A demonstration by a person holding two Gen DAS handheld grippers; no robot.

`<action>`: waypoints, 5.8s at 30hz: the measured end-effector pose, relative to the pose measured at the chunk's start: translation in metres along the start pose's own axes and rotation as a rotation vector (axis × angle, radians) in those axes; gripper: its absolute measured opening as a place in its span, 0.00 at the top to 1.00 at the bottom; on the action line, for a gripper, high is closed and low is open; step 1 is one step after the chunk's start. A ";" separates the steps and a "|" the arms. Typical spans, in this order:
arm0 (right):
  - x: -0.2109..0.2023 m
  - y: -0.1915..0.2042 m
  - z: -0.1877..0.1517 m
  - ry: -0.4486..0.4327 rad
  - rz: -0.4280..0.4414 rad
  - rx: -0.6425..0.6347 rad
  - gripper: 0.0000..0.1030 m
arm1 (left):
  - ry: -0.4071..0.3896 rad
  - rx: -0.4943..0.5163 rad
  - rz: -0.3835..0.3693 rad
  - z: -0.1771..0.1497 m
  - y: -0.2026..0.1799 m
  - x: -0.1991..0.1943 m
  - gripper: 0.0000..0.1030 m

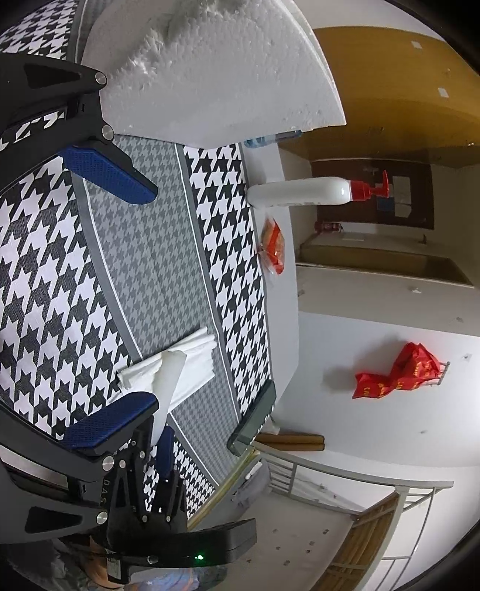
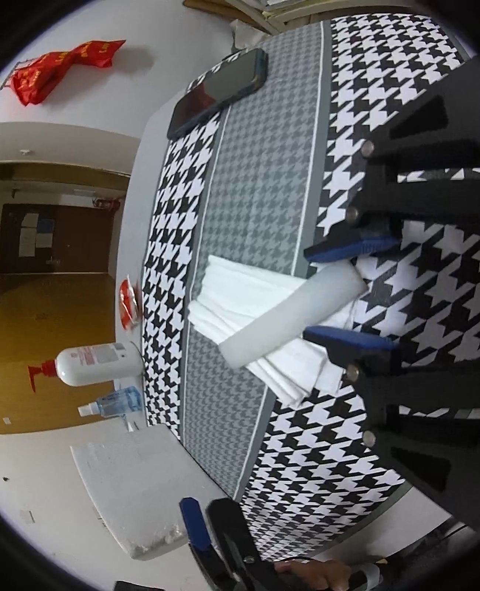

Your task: Organize soft objects

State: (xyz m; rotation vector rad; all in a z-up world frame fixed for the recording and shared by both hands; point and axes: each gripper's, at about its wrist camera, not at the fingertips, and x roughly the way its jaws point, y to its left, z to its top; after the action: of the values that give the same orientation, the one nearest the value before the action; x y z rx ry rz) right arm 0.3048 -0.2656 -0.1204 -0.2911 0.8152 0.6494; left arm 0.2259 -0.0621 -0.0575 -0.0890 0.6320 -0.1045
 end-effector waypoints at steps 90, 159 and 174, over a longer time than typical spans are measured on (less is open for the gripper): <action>-0.070 -0.062 -0.072 -0.064 -0.079 0.346 0.69 | 0.223 0.186 0.006 -0.015 -0.023 0.035 0.97; -0.095 -0.043 -0.043 -0.141 -0.030 0.240 0.78 | 0.114 0.195 -0.051 0.002 -0.041 -0.001 0.94; -0.117 -0.009 -0.011 -0.259 -0.001 0.225 0.78 | 0.005 0.183 -0.022 0.020 -0.015 -0.047 0.94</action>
State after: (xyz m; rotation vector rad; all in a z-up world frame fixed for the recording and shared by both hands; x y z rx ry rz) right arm 0.2448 -0.3268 -0.0401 -0.0019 0.6313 0.5745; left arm 0.1991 -0.0704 -0.0124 0.0811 0.6241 -0.1831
